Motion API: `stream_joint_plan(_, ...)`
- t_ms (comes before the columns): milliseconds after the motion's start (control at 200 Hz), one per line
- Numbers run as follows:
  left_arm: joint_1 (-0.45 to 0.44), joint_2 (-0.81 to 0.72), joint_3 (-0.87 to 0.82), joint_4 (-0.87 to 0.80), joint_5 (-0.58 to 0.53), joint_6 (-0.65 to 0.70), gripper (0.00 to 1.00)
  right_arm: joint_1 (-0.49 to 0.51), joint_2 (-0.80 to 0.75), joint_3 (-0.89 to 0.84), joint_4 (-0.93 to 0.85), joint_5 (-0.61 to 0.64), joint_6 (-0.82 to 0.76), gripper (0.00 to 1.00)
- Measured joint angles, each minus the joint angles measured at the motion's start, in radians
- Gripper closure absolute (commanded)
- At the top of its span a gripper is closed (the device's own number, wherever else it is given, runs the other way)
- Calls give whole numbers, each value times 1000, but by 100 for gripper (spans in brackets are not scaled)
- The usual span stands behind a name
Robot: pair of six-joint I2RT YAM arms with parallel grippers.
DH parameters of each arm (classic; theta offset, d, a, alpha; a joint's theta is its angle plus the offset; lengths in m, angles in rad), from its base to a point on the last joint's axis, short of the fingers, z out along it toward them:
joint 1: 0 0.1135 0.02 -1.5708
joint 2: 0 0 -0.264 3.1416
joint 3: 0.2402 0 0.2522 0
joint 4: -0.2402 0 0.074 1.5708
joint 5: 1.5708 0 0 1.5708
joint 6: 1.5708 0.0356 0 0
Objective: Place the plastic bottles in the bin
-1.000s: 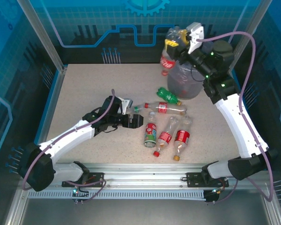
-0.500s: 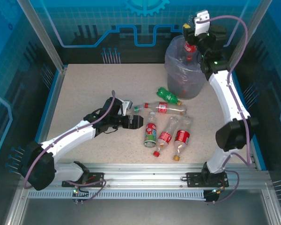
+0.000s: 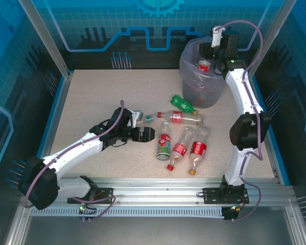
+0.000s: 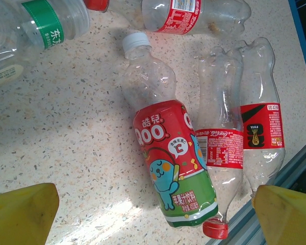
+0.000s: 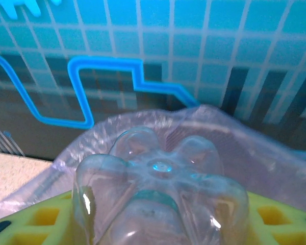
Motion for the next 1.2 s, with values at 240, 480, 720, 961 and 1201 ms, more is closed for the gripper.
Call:
stream_joint_plan(240, 0, 9, 0, -3, 0, 0, 1, 0, 98, 30, -74, -27, 27, 51)
stream_joint_plan(480, 0, 13, 0, -3, 0, 0, 1, 0, 143, 42, -104, -37, 31, 27)
stream_joint_plan(720, 0, 18, 0, -3, 0, 0, 1, 0, 143, 84, -141, -37, 27, 10)
stream_joint_plan(961, 0, 18, 0, -10, -3, 4, 1, 0, 135, 109, -182, -38, 21, 0)
stream_joint_plan(1201, 26, 79, 87, -130, -27, 66, 1, -21, 39, 111, -258, -69, 22, 0)
